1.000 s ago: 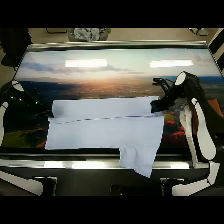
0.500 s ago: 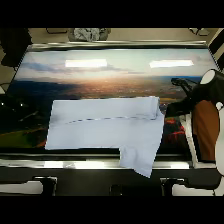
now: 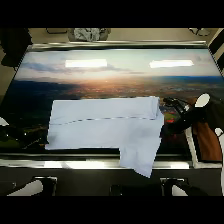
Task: Fold the shirts.
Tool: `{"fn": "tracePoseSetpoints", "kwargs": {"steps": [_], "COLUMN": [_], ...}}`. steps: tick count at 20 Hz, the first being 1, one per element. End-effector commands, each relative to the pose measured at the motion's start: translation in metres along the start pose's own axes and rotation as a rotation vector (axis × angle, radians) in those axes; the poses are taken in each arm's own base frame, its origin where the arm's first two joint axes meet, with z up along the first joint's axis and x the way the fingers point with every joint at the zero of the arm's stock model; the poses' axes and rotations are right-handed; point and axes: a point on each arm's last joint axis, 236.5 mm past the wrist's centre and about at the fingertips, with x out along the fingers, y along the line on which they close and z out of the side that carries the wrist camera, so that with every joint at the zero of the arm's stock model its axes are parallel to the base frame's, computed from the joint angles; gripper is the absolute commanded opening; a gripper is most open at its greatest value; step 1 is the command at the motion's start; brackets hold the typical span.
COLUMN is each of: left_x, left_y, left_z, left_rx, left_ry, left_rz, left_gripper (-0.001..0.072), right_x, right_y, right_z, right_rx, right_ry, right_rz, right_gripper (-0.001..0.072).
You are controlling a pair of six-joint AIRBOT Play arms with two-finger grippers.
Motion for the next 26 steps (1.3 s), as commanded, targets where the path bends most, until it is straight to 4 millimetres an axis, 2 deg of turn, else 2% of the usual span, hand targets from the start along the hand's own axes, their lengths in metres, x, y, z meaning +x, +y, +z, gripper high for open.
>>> {"fn": "tracePoseSetpoints", "kwargs": {"steps": [1,6,8,10,12,15,16,18,20,23,25,26], "left_x": [0.01,0.016,0.02,0.024,0.025,0.025,0.025,0.024,0.023,0.023,0.023,0.023], "left_y": [0.006,0.005,0.0,-0.004,-0.005,-0.008,-0.009,-0.011,-0.011,-0.011,-0.011,-0.011], "left_z": [0.001,0.007,0.01,0.01,0.008,0.003,0.001,-0.003,-0.004,-0.004,-0.004,-0.004], "left_rx": [0.021,0.01,-0.001,-0.012,-0.014,0.002,0.024,0.039,0.04,0.059,0.068,0.07], "left_ry": [-0.034,-0.037,-0.038,-0.027,-0.015,0.007,0.017,0.032,0.031,0.029,0.029,0.031], "left_rz": [0.003,-0.014,-0.045,-0.065,-0.073,-0.084,-0.092,-0.098,-0.098,-0.098,-0.098,-0.099], "left_gripper": [0.0525,0.052,0.0495,0.0381,0.0217,0.0069,0.0033,0.0032,0.0032,0.0032,0.0032,0.0032], "right_x": [0.004,0.004,0.004,0.004,0.004,0.004,0.004,0.006,0.021,0.073,0.096,0.1], "right_y": [0.005,0.002,0.001,0.0,-0.001,-0.003,-0.002,0.009,0.017,0.041,0.039,0.036], "right_z": [-0.004,0.0,0.001,0.001,-0.001,-0.003,-0.004,-0.007,-0.026,-0.066,-0.072,-0.069], "right_rx": [-0.016,-0.016,-0.016,-0.016,-0.017,-0.02,-0.021,-0.048,-0.046,0.031,0.067,0.079], "right_ry": [-0.002,-0.021,-0.025,-0.026,-0.016,-0.006,-0.003,-0.013,-0.014,0.008,-0.014,-0.035], "right_rz": [0.001,-0.013,-0.015,-0.018,-0.024,-0.031,-0.028,0.007,0.015,0.098,0.093,0.083], "right_gripper": [0.0542,0.0536,0.0536,0.0536,0.0536,0.0536,0.0535,0.0535,0.0535,0.0535,0.0534,0.0533]}}
